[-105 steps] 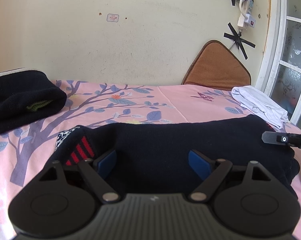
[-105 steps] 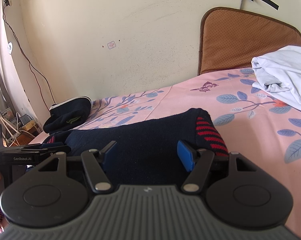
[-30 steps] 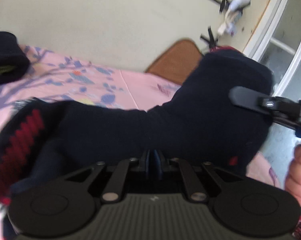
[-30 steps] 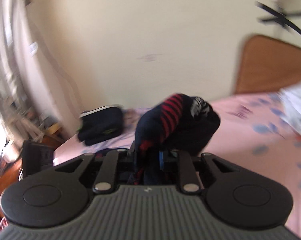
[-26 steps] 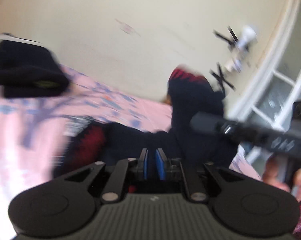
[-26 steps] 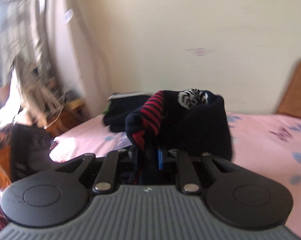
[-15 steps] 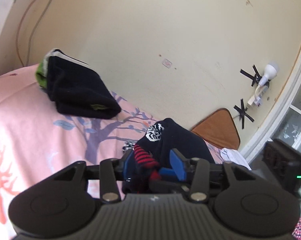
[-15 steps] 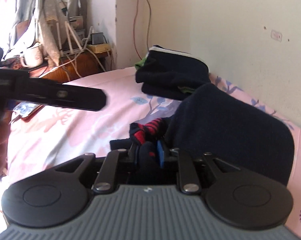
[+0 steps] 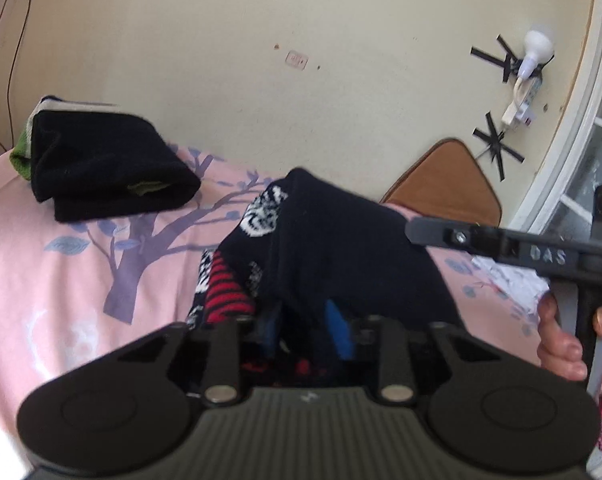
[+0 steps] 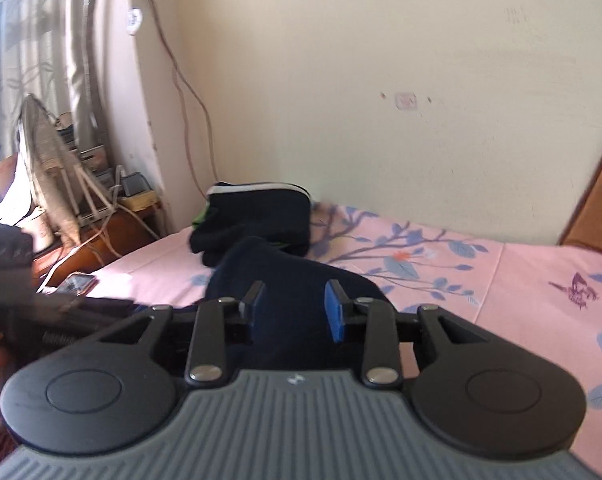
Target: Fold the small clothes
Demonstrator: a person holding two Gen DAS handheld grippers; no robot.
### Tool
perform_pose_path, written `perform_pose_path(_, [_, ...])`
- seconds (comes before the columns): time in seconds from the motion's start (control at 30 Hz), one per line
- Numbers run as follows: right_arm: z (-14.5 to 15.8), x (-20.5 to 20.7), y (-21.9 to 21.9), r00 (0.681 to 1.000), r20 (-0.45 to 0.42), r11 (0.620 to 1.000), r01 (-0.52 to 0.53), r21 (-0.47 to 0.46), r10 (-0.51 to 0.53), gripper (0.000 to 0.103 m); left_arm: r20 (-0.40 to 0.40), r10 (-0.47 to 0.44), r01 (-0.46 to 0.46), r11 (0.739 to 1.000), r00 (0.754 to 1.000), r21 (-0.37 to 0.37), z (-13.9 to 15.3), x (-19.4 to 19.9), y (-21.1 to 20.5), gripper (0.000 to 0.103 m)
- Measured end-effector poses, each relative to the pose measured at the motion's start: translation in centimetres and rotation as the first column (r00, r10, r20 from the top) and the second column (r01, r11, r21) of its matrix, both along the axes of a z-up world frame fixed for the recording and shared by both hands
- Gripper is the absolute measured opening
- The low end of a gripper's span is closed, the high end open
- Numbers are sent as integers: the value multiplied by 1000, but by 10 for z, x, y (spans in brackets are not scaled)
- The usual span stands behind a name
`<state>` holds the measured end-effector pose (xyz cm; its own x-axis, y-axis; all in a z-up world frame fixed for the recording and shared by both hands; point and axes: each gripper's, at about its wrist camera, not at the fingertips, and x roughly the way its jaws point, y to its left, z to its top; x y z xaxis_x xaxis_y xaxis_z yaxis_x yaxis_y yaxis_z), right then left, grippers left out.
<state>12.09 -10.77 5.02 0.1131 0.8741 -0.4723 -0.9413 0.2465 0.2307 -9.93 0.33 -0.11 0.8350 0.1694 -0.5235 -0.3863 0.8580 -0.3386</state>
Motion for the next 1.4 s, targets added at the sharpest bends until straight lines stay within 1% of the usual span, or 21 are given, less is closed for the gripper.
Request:
perform_pose_path(0.07, [-11,8,18,999,-31,1000,-11,-18,10,35,-14,22,-21,1000,1000,10,-7,-9,-2,8])
perform_pose_path(0.13, [-23,10,41,998,-57,996,-38,-76,34,35,-15,34,-34,999,999,10,-10,-18,-4,8])
perform_pose_path(0.17, [-29,7,52,998,-43,992,-56,-109,51,35,-14,49,-48,999,999,10,-11,-21,-5,8])
perform_pose_path(0.23, [-39,-6,65,995,67,987,-67,-143,77,36,-3,68,-68,998,998,-1,-13,-26,-3,8])
perform_pose_path(0.27, [-40,-10,68,994,86,987,-61,-148,74,36,5,73,-73,997,997,-9,-15,-28,-2,8])
perform_pose_path(0.37, [-39,-15,66,991,115,987,-47,-154,66,36,10,80,-80,997,997,-22,-14,-27,0,9])
perform_pose_path(0.53, [-36,-19,52,986,157,993,-29,-114,47,37,-10,56,-56,998,998,28,1,-24,-6,12])
perform_pose_path(0.57, [-33,-21,47,986,163,995,-20,-98,35,37,3,57,-57,998,998,33,6,-27,-6,18])
perform_pose_path(0.6, [-29,-22,43,987,161,997,-10,-76,22,39,21,60,-60,998,998,35,11,-29,-5,28])
perform_pose_path(0.63, [-25,-23,36,989,150,999,-4,-47,11,44,41,62,-63,997,997,35,16,-31,-3,34])
perform_pose_path(0.67, [-20,-22,28,991,136,1000,0,-14,2,46,57,65,-67,997,996,35,20,-31,-2,44])
perform_pose_path(0.7, [-16,-23,20,992,123,1000,4,14,-6,47,68,69,-71,997,995,37,24,-30,0,47])
perform_pose_path(0.8, [-8,-28,-1,994,113,999,5,53,-11,47,70,66,-70,996,995,48,31,-18,4,47])
perform_pose_path(0.9, [-7,-35,-18,993,115,998,-5,64,-2,46,60,67,-70,996,996,46,31,-2,10,47])
perform_pose_path(0.97, [-10,-37,-23,994,112,998,-16,61,9,46,28,82,-84,996,996,41,24,10,13,46])
perform_pose_path(1.03, [-19,-40,-20,993,119,999,-18,36,14,47,-27,101,-100,994,995,37,15,23,14,44])
perform_pose_path(1.07, [-26,-42,-18,991,131,1000,-16,23,12,47,-59,109,-107,994,992,35,8,28,16,43])
perform_pose_path(1.1, [-31,-44,-15,989,146,1000,-20,7,19,47,-74,116,-113,993,991,43,2,31,16,46])
perform_pose_path(1.17, [-38,-50,-10,981,189,1000,-29,-11,30,47,-64,121,-115,988,991,99,-4,29,10,46])
perform_pose_path(1.27, [-43,-58,-4,970,242,1000,-24,-19,28,48,-72,127,-116,983,989,143,-5,29,5,46])
perform_pose_path(1.4, [-39,-62,-7,959,283,999,-28,-28,35,49,-72,116,-108,988,991,109,2,23,9,47])
